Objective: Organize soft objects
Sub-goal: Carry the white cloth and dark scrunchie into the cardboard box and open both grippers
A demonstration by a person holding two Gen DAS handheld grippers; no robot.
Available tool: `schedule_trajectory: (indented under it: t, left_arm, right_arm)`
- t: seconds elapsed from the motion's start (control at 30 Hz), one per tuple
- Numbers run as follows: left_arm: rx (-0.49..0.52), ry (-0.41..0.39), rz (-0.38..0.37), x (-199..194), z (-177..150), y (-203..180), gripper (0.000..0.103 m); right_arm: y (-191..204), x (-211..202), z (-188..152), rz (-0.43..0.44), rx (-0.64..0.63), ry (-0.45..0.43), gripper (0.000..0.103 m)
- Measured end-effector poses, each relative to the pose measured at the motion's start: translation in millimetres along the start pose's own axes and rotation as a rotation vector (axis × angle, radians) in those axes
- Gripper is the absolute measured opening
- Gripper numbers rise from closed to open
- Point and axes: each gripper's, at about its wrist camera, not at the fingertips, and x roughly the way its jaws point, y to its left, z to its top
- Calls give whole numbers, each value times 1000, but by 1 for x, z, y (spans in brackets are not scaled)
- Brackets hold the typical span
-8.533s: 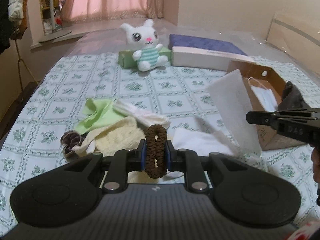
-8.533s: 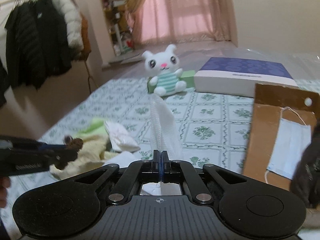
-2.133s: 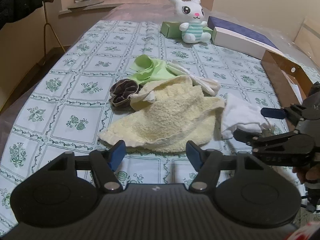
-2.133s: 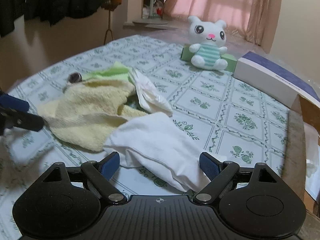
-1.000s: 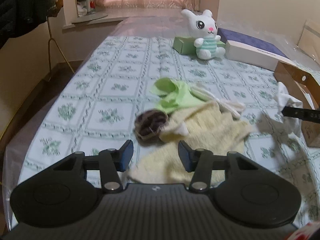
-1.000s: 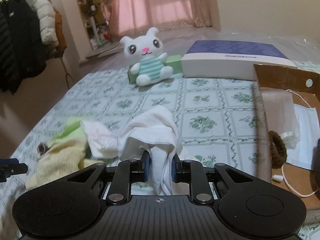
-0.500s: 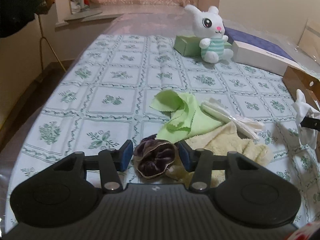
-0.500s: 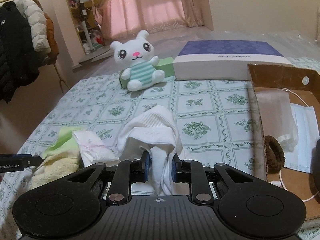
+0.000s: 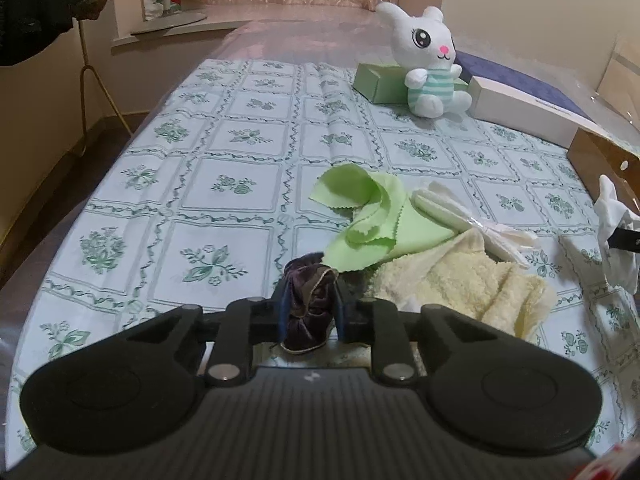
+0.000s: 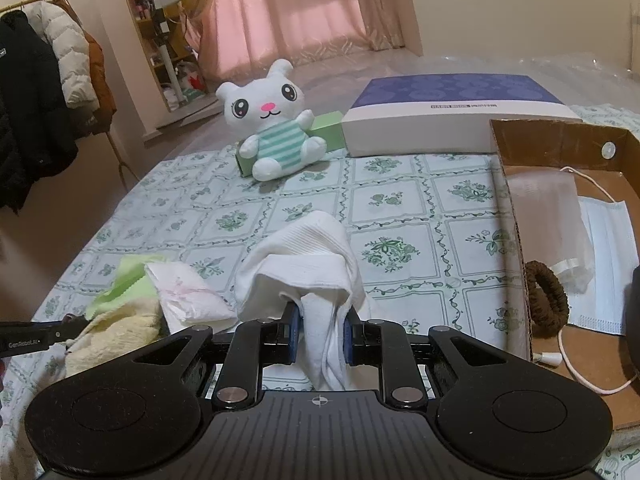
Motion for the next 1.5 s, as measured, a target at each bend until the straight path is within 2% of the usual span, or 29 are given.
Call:
schedule_trajectory:
  t: [0.5, 0.77, 1.0, 1.37, 1.5]
  left_arm:
    - [-42, -90, 35, -66, 8, -2, 19]
    - [2, -147, -27, -97, 22, -38, 19]
    - [89, -183, -150, -105, 41, -106, 19]
    - [247, -195, -376, -77, 79, -263, 19]
    - [290, -188, -425, -59, 93, -316, 19]
  right_arm:
    - [1, -40, 5, 51, 25, -48, 21]
    - [-14, -80, 6, 56, 65, -89, 21]
    - [-47, -119, 9, 6, 105, -136, 21]
    - [-127, -156, 30, -107, 156, -198, 21]
    - [-155, -157, 43, -138, 150, -209, 21]
